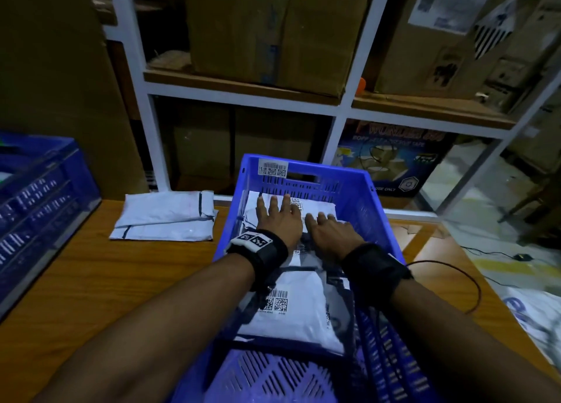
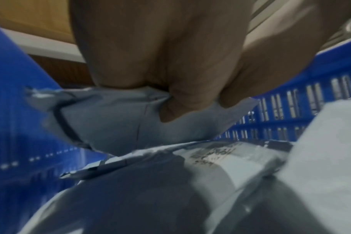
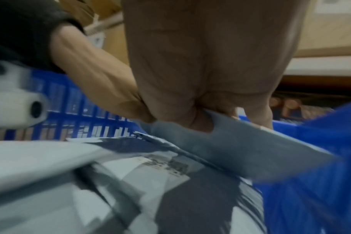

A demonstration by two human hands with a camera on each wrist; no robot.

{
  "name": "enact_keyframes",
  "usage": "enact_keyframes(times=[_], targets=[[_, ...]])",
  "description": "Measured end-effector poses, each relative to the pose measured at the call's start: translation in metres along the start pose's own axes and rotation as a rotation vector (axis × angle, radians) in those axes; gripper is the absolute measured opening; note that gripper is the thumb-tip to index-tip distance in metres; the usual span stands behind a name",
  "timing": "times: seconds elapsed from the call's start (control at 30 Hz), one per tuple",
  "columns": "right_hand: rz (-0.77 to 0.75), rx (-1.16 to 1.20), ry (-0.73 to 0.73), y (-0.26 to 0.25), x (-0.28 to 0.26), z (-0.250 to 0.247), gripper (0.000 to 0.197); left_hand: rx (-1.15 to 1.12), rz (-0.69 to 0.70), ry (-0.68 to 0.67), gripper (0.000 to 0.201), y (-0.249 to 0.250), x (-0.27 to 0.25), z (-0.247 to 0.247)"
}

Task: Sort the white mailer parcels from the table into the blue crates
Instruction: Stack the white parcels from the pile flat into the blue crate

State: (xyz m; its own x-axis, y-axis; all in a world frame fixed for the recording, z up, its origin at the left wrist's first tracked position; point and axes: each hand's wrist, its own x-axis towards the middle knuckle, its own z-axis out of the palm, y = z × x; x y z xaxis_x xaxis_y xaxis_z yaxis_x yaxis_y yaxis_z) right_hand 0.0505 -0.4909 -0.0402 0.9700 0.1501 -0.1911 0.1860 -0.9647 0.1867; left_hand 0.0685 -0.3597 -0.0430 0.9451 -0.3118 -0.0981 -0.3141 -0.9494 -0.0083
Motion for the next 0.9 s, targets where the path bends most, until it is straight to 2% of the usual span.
enact_keyframes(times=[0.13,0.3,0.47,0.67,0.9], targets=[[-0.008,0.105,-0.083,-0.015,-0.008,0.015,0.059,-0.001,-0.041,-0.094,0.082,-0.001,-0.01,0.0],[0.012,0.19,-0.149,-0.027,-0.018,0.023,0.08,-0.003,-0.006,-0.245,0.099,0.006,-0.017,0.014],[0.021,0.328,-0.203,-0.021,-0.017,0.018,0.089,-0.041,0.002,-0.304,0.079,0.003,-0.025,0.032],[0.11,0.314,-0.32,-0.002,-0.021,0.017,0.072,-0.115,0.0,-0.301,0.064,-0.001,-0.028,0.042],[0.073,0.359,-0.339,-0.008,-0.03,0.016,0.064,-0.113,0.011,-0.29,0.06,-0.001,-0.029,0.045]])
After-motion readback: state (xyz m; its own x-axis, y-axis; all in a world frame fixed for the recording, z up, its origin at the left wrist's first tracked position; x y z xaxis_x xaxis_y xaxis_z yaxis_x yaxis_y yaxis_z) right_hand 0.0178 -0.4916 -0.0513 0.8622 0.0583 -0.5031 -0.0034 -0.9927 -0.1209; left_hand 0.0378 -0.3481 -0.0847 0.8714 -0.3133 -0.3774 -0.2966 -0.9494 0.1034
